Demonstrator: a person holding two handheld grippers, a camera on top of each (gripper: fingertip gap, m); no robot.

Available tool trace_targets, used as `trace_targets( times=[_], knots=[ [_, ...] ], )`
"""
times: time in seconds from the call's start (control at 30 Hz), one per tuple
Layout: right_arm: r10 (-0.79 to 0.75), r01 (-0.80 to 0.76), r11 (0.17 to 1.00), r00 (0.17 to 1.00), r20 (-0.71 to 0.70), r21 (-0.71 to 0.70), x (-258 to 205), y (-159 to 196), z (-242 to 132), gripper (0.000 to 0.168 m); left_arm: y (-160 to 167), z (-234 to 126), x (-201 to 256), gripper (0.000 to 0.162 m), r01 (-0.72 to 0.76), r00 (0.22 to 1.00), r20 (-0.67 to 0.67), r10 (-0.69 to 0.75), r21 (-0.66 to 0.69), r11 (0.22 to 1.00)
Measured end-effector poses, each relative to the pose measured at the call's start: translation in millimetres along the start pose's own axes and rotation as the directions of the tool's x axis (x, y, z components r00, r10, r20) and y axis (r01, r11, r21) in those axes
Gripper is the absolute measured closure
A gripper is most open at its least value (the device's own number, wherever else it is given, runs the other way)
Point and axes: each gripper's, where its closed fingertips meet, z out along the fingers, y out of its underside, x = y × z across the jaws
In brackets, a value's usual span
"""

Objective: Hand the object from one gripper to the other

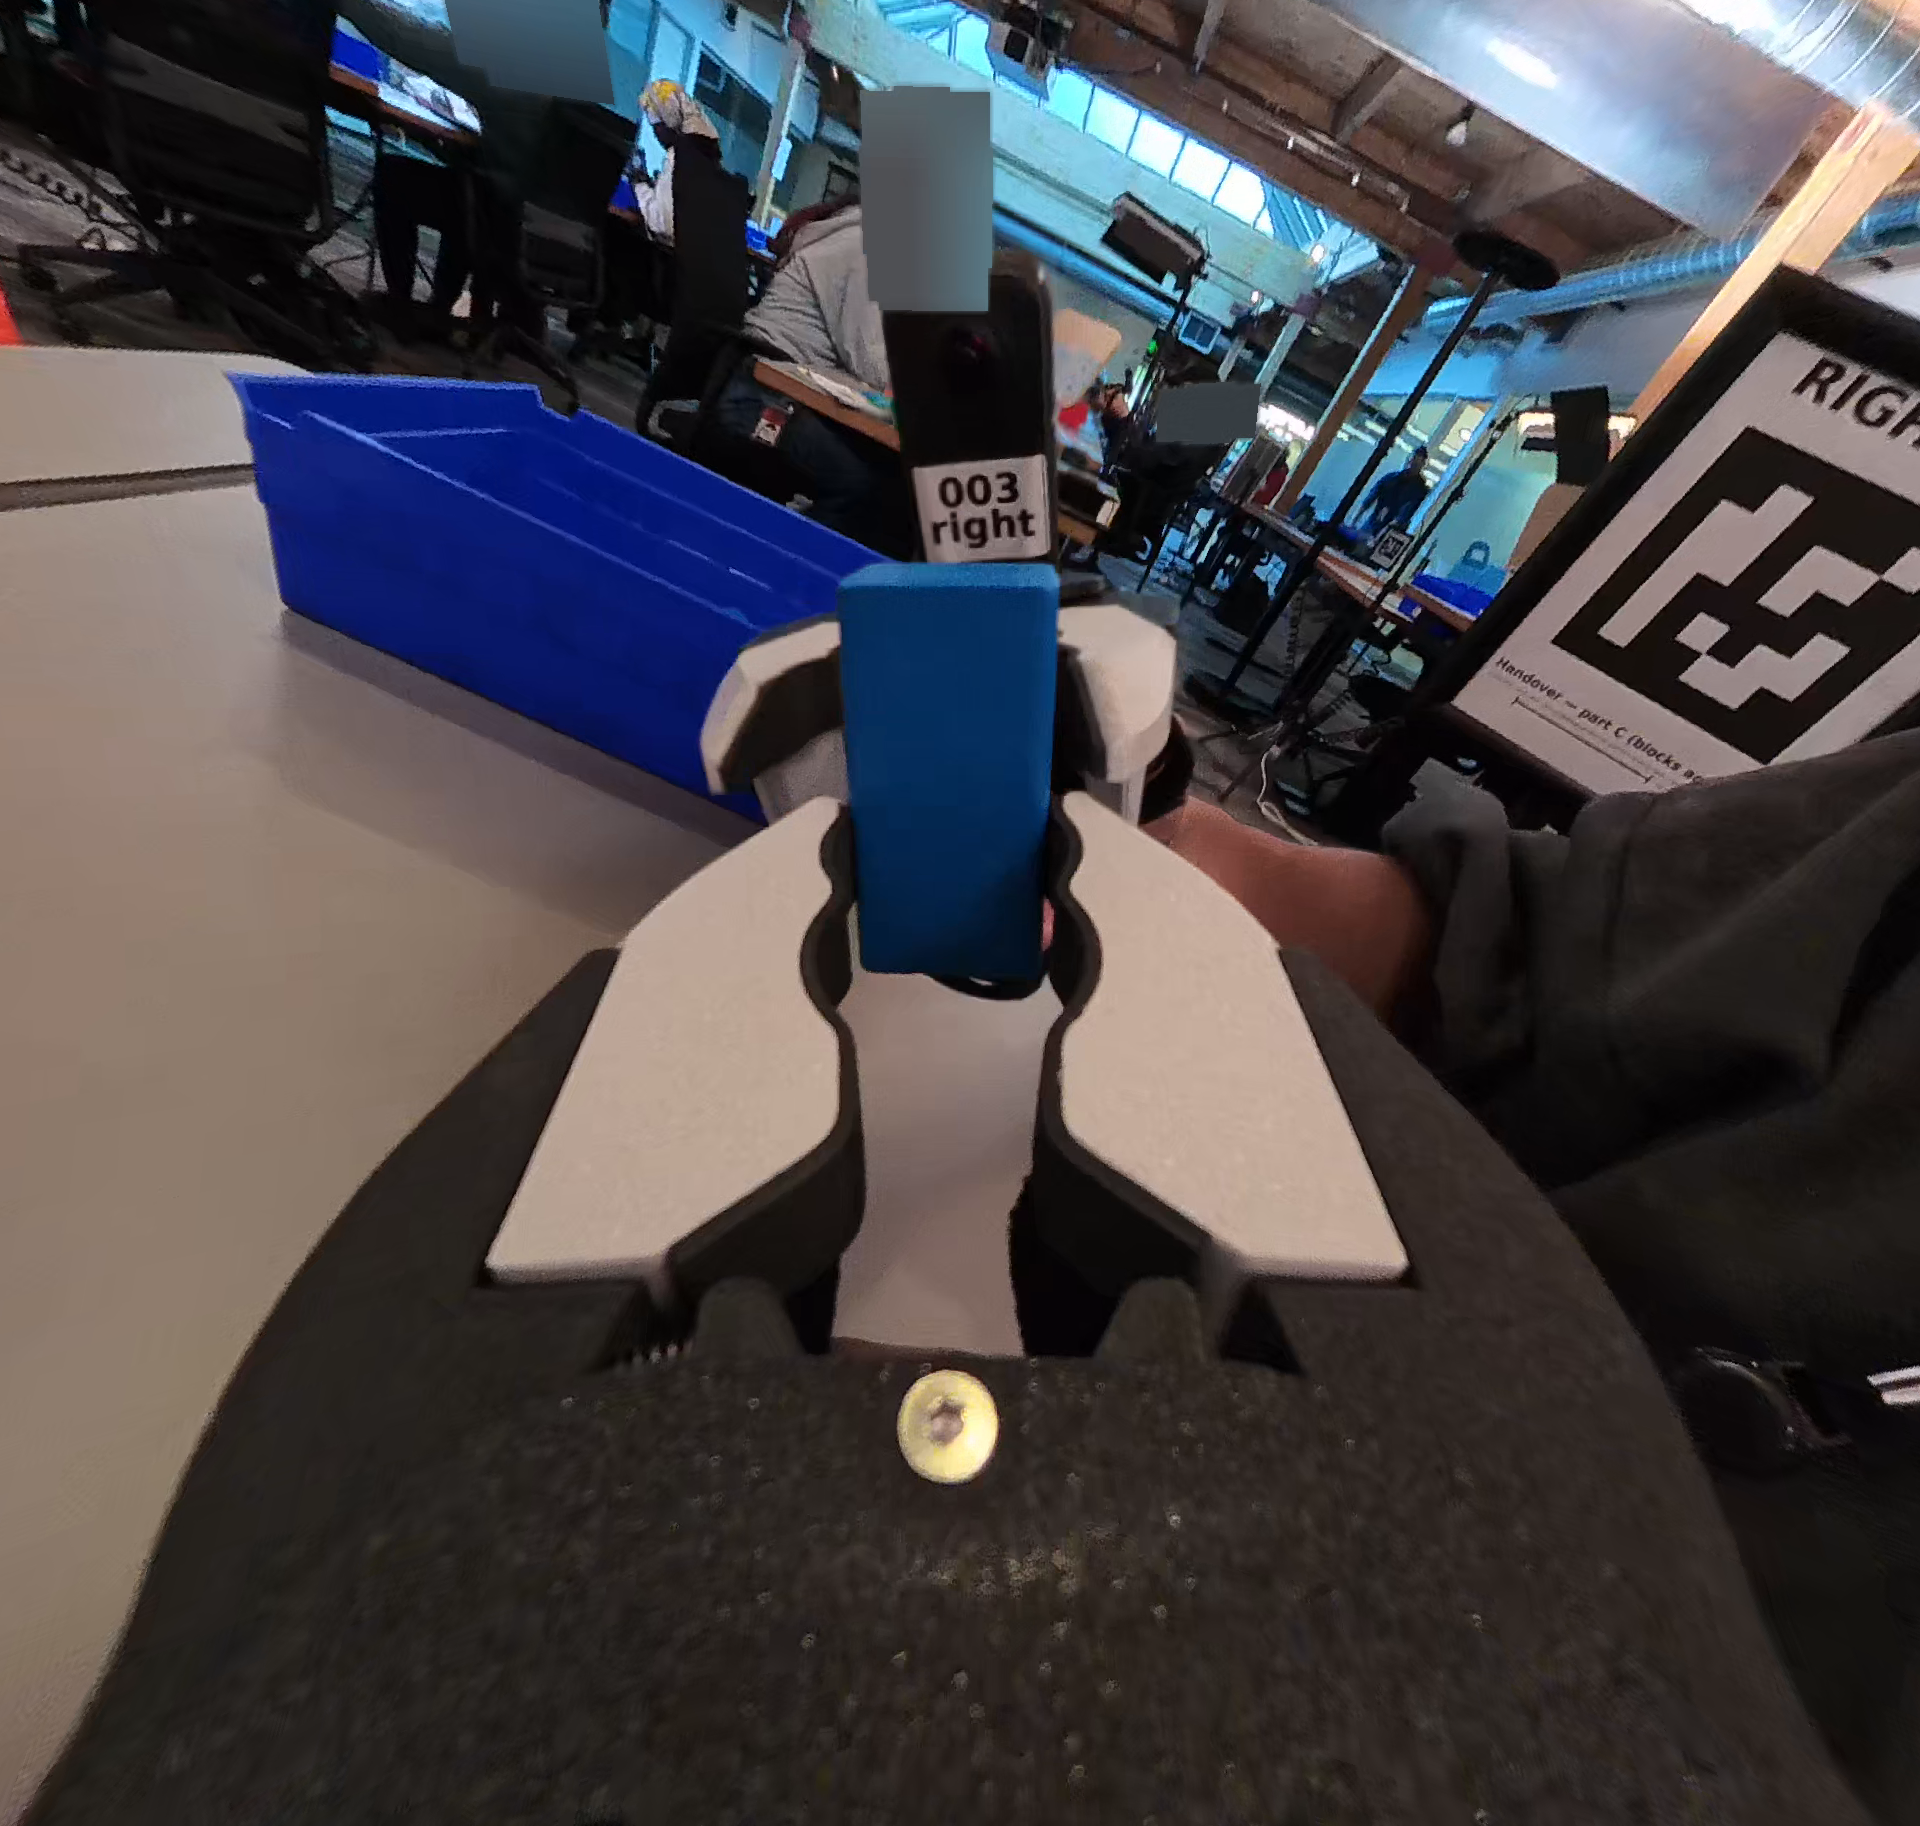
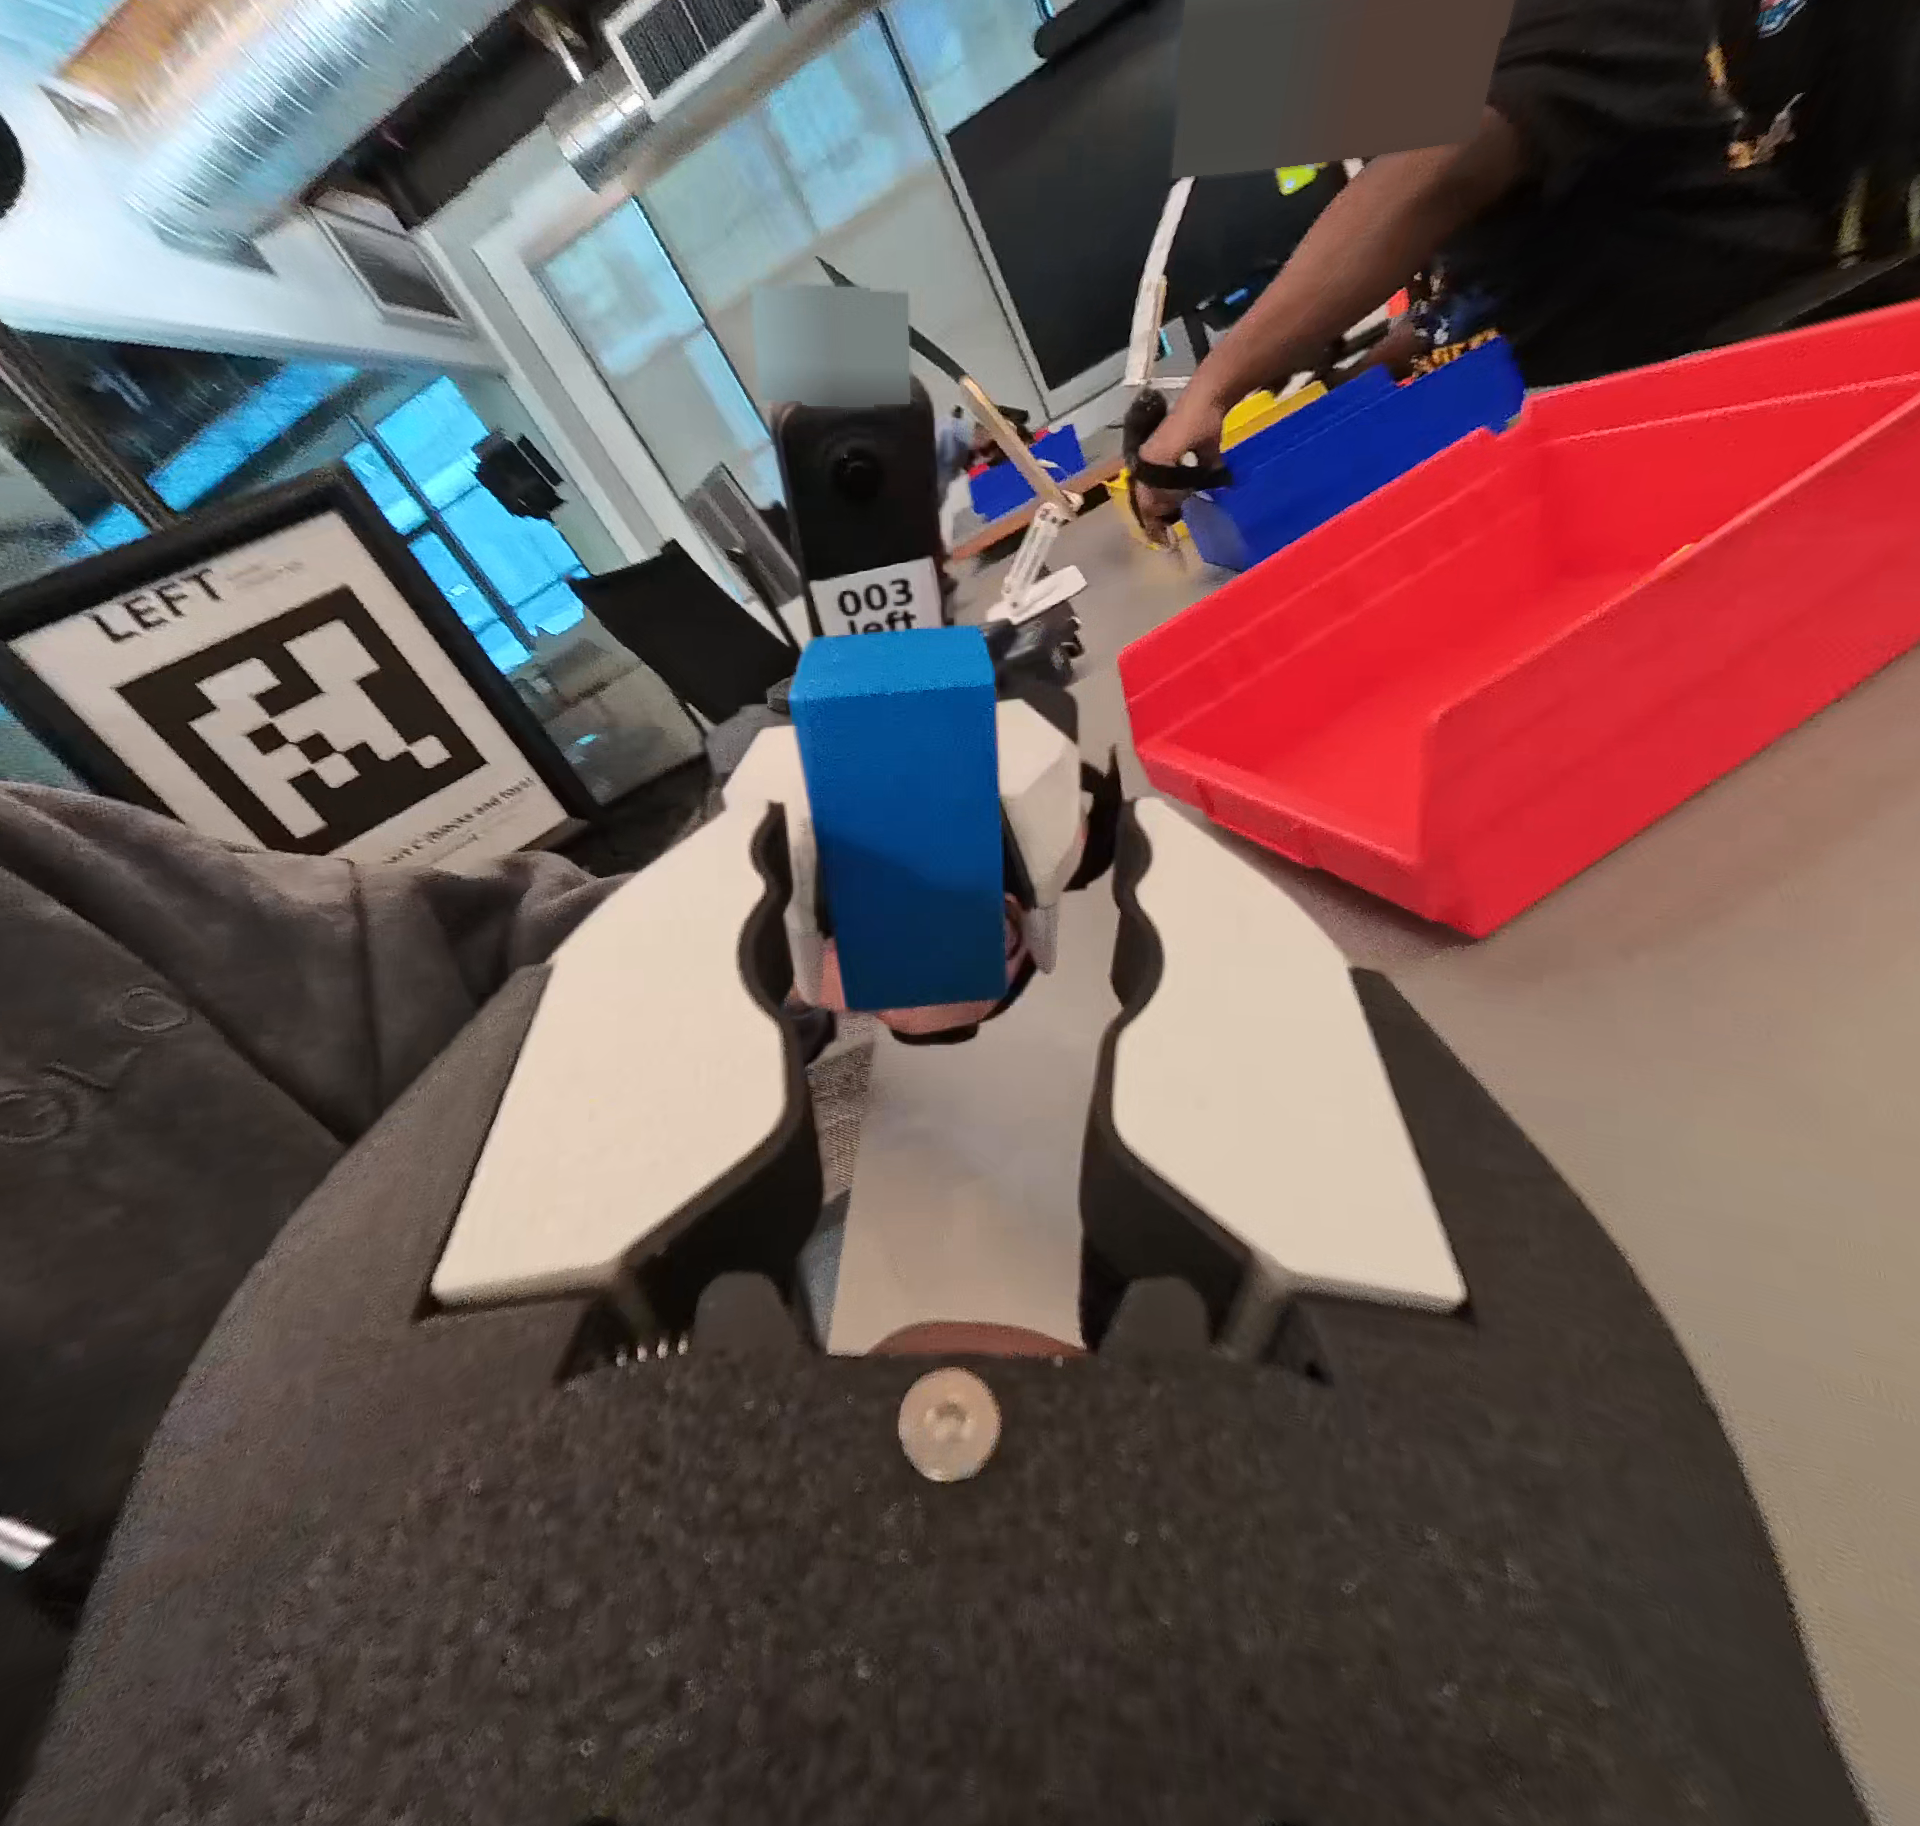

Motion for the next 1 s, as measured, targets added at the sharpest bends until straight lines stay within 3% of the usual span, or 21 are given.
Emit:
trace_targets(
  times=[0.1,0.23,0.33,0.47,0.57,0.6,0.67,0.73,0.77,0.9,1.0],
  knots=[
    [-0.024,0.023,1.000,1.000,0.013,0.018,-3.4,4.5,-7.9,0.135,8.9,8.5,-1.7,0.128,0.021,1.000,0.003,-0.021,-0.022,1.000],
    [-0.038,0.038,0.999,0.999,-0.022,0.011,-2.0,9.0,-13.7,0.135,20.0,8.9,-2.0,0.128,0.047,0.998,0.051,-0.045,-0.035,0.998],
    [-0.053,0.054,0.998,0.997,-0.058,0.014,1.0,2.0,-28.2,0.135,39.7,0.4,-0.1,0.115,0.031,0.993,0.113,-0.023,-0.072,0.997],
    [-0.142,0.151,0.988,0.954,-0.264,0.014,12.7,-45.5,-81.2,0.135,75.1,-12.4,3.7,0.115,0.013,0.983,0.181,0.016,-0.158,0.987],
    [-0.125,0.139,0.990,0.818,-0.562,-0.017,39.1,-96.7,-151.0,0.135,79.7,-16.2,7.2,0.116,0.069,0.985,0.168,-0.042,-0.156,0.985],
    [-0.110,0.100,0.993,0.728,-0.677,-0.054,55.4,-108.7,-179.0,0.135,76.1,-16.1,7.6,0.116,0.085,0.986,0.156,-0.063,-0.138,0.987],
    [-0.122,-0.040,0.987,0.462,-0.878,-0.159,98.7,-120.0,-243.2,0.135,71.0,-15.0,6.0,0.117,0.117,0.985,0.140,-0.101,-0.110,0.987],
    [-0.199,-0.179,0.954,0.225,-0.954,-0.242,146.9,-122.1,-298.2,0.135,75.3,-13.8,2.6,0.118,0.151,0.982,0.134,-0.135,-0.119,0.981],
    [-0.214,-0.301,0.919,0.160,-0.964,-0.254,172.3,-111.4,-319.1,0.135,80.0,-13.5,-0.2,0.118,0.165,0.979,0.141,-0.146,-0.134,0.977],
    [-0.305,-0.619,0.737,0.053,-0.951,-0.271,253.7,-66.1,-376.2,0.135,87.2,-14.6,-10.7,0.118,0.199,0.971,0.163,-0.175,-0.150,0.968],
    [-0.438,-0.728,0.562,0.139,-0.888,-0.392,282.1,-41.6,-391.5,0.134,90.7,-18.8,-17.2,0.118,0.217,0.965,0.182,-0.189,-0.150,0.965]
  ],
)
